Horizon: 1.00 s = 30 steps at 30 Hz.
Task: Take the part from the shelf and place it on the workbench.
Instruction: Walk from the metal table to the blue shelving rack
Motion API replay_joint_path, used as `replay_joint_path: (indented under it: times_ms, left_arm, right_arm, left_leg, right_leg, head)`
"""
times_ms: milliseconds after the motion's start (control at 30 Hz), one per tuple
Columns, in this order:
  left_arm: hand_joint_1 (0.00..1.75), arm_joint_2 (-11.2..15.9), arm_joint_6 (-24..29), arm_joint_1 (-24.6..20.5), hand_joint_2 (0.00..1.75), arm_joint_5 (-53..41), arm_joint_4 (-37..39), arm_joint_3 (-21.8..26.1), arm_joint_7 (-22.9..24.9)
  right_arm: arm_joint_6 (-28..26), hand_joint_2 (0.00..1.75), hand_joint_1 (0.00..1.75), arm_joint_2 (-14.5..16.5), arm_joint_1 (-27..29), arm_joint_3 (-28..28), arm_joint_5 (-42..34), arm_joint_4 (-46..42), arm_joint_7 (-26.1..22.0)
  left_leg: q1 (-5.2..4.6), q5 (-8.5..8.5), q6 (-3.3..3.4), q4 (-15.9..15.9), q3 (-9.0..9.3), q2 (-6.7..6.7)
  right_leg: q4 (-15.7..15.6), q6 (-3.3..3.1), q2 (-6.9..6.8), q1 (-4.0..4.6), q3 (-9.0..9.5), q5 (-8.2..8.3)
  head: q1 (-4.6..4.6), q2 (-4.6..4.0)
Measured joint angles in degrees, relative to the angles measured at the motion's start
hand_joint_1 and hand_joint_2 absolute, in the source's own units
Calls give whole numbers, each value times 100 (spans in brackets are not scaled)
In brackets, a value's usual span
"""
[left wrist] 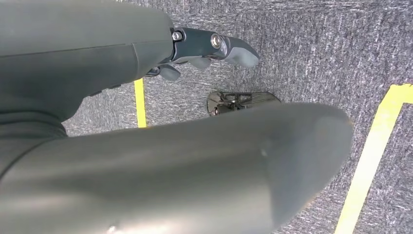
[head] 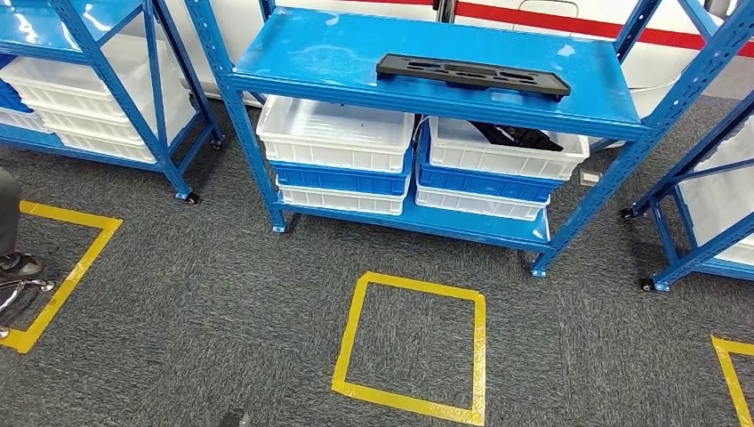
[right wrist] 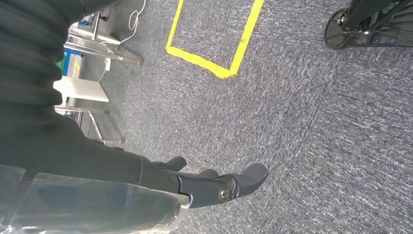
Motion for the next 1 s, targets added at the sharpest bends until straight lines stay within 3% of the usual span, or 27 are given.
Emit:
replay_joint_path:
  times_ms: [533, 633, 700, 767, 833, 867, 900, 933, 1000]
  left_arm:
    - [0, -20, 8, 5, 0, -9, 0, 42, -81]
    - [0, -20, 8, 6, 0, -14, -1, 42, -91]
    - [0, -29, 8, 10, 0, -28, -3, 43, -107]
    - [0, -42, 8, 11, 0, -45, -5, 44, -121]
    - [0, -50, 8, 13, 0, -59, -5, 44, -126]
    - [0, -53, 8, 19, 0, -62, -4, 44, -126]
    - [0, -54, 7, 26, 0, -66, -4, 44, -126]
    - [0, -56, 5, 33, 0, -67, -4, 44, -126]
    - [0, -54, 2, 40, 0, -68, -6, 45, -126]
  right_arm:
    - [10, 175, 0, -16, -33, -87, 86, 0, 87]
    - [16, 175, 0, -16, -43, -87, 99, -1, 97]
    - [19, 175, 0, -25, -58, -87, 113, -5, 106]
    - [24, 175, 0, -34, -74, -89, 127, -8, 114]
    - [26, 175, 0, -43, -87, -91, 136, -9, 127]
    - [26, 175, 0, -49, -86, -91, 138, -9, 137]
    - [27, 175, 0, -51, -81, -92, 139, -8, 146]
    - [27, 175, 0, -54, -76, -92, 141, -8, 153]
    - [31, 175, 0, -48, -75, -92, 148, -5, 164]
  left_leg:
    - [35, -5, -5, -1, 11, 1]
    - [20, -23, 57, -34, 23, 3]
    - [58, 19, 101, -177, 118, 15]
    - [99, 65, 135, -309, 227, 39]
    - [104, 58, 143, -339, 260, 59]
    - [116, 43, 125, -337, 268, 61]
    - [138, 20, 94, -333, 284, 57]
    - [173, -10, 47, -325, 311, 51]
    - [234, -99, -90, -280, 367, 41]
  right_leg:
    - [-4, -1, -2, -1, 7, 0]
    - [-50, 18, -1, -27, 22, 5]
    - [-24, 32, -21, -13, 19, -14]
    - [432, 26, -59, -31, -222, -181]
    - [1283, 35, -80, -93, -730, -452]
    - [1615, 74, -85, -138, -960, -518]
    - [1737, 148, -93, -191, -1086, -486]
    - [1619, 253, -105, -252, -1089, -351]
    - [851, 500, -165, -393, -808, 70]
  head:
    - [1, 0]
    - [-3, 0]
    - [-3, 0]
    - [7, 0]
    - [14, 0]
    - [13, 0]
    - [11, 0]
    - [11, 0]
    - [34, 0]
